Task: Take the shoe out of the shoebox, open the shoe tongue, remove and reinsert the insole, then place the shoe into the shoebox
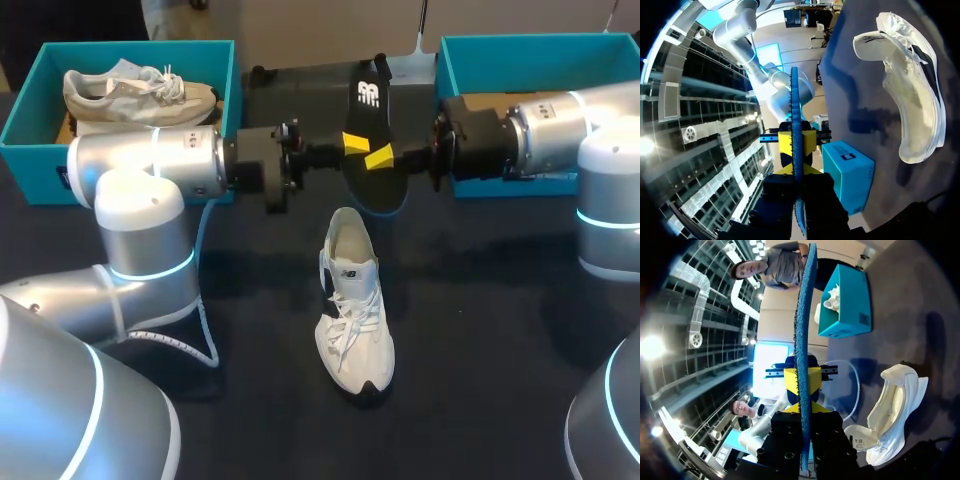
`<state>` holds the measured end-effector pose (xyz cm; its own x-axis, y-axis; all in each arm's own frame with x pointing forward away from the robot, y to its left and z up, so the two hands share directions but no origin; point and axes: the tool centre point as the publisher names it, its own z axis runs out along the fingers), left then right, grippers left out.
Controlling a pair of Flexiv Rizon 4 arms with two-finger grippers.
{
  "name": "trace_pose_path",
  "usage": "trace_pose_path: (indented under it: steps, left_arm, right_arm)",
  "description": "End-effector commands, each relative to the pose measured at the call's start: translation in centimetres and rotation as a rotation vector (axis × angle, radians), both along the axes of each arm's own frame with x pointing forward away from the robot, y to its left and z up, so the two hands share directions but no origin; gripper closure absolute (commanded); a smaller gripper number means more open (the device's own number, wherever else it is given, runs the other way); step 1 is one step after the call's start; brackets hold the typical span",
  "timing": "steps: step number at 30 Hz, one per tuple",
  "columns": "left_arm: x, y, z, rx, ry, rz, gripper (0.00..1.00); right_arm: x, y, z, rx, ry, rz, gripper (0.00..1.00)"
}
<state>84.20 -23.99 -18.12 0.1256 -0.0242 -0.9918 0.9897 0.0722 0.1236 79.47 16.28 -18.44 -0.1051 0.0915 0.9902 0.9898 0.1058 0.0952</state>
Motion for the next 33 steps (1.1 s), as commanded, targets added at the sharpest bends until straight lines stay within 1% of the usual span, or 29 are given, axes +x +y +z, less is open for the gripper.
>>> trace_pose_path:
  steps: [1,4,9,11,16,20,21,22,23,26,28,30,33]
  left_arm:
    - [-0.2,-0.3,0.3,-0.002,-0.005,0.009,0.0]
    - [0.1,0.3,0.8,-0.012,0.018,0.025,0.0]
    - [1.0,2.3,0.4,0.012,0.147,0.059,0.0]
    - [1.2,3.1,0.3,0.026,0.194,0.06,0.0]
    - [1.7,5.2,0.4,0.048,0.333,0.111,0.0]
    - [1.6,6.8,0.5,0.087,0.462,0.147,0.0]
    - [1.5,7.3,0.4,0.098,0.524,0.145,0.0]
    - [1.6,7.5,0.3,0.107,0.542,0.154,0.0]
    - [1.6,7.6,0.2,0.11,0.551,0.16,0.0]
    - [1.7,8.4,-0.7,0.138,0.675,0.2,0.0]
    - [1.4,8.7,-1.3,0.163,0.73,0.206,0.0]
    - [1.1,9.0,-1.7,0.177,0.82,0.209,0.0]
    - [0.8,9.3,-2.4,0.206,0.898,0.22,0.0]
  right_arm:
    - [0.1,0.2,0.0,-0.003,-0.003,-0.004,1.0]
    - [0.0,-0.2,-0.2,-0.008,-0.011,-0.024,1.0]
    - [0.3,-0.8,-0.7,-0.02,-0.018,-0.042,1.0]
    - [0.4,-0.9,-0.7,-0.02,-0.039,-0.053,1.0]
    - [0.6,-1.4,-0.3,-0.023,-0.13,-0.079,1.0]
    - [0.7,-1.5,-0.1,-0.023,-0.201,-0.099,1.0]
    - [0.7,-1.6,-0.1,-0.021,-0.227,-0.108,1.0]
    - [0.8,-1.7,0.0,-0.014,-0.247,-0.114,1.0]
    - [0.8,-1.7,0.0,-0.014,-0.247,-0.114,1.0]
    - [0.8,-1.9,0.0,0.006,-0.311,-0.129,1.0]
    - [0.8,-2.0,0.0,0.009,-0.346,-0.133,1.0]
    - [0.8,-2.1,0.2,0.022,-0.392,-0.139,1.0]
    - [0.7,-2.0,0.4,0.028,-0.454,-0.135,1.0]
